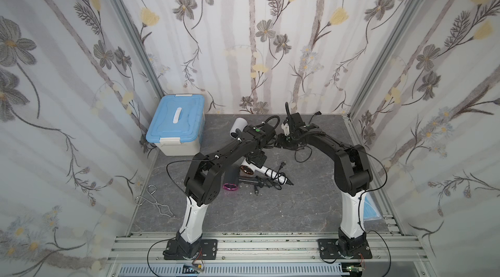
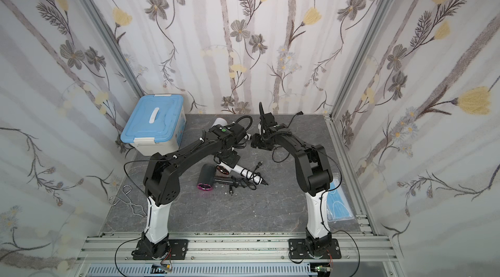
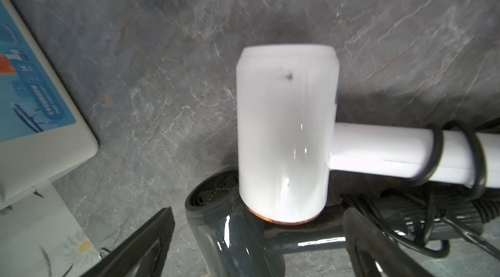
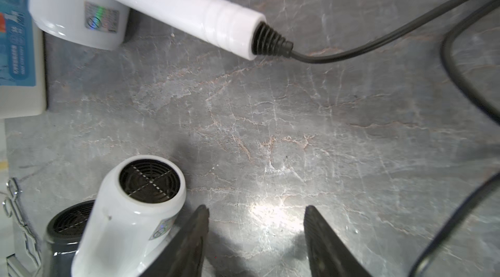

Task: Wrap the cord around the hair dryer
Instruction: Adjust the hair dryer at the center of the board, then move the hair dryer to the center of the board.

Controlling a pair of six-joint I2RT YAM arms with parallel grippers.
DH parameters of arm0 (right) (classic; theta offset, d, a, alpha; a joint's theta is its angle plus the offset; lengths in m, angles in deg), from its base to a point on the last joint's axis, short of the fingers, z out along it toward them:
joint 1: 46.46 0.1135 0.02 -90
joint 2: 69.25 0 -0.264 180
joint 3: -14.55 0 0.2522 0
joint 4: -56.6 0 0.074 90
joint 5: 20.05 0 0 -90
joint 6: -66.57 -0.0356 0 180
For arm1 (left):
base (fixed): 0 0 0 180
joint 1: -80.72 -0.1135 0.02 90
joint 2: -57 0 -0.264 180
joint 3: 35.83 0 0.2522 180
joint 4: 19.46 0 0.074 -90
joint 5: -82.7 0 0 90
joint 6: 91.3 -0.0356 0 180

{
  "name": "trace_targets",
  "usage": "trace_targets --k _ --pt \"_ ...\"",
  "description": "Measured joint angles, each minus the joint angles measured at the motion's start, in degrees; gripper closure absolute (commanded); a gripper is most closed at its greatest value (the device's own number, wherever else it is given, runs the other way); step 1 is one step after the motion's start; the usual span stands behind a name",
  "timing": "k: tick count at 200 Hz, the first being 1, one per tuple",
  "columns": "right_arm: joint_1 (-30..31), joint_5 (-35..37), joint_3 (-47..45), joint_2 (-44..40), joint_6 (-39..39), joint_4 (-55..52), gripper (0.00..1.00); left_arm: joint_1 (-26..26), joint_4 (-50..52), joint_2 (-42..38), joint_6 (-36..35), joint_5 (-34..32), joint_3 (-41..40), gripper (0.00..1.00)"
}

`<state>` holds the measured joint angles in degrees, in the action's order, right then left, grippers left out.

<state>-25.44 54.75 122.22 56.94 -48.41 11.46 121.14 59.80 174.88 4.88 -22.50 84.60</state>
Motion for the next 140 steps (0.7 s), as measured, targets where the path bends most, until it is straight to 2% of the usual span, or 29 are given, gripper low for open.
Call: trace_targets --k 41,105,140 --pt "-2.4 0.2 -4.2 -7.7 3.4 0.0 0.33 -5.1 -0.6 5.4 -5.4 -1.2 11.5 0.00" --pt "-3.2 0.3 -17.6 -18.0 6.9 0.3 0.26 -13.4 -0.4 24.6 -15.6 1.8 39.4 0.00" --pt "-3.2 0.4 -21.8 -19.8 6.9 0.5 0.26 -16.8 -0.1 29.1 -17.9 3.4 42.3 0.00"
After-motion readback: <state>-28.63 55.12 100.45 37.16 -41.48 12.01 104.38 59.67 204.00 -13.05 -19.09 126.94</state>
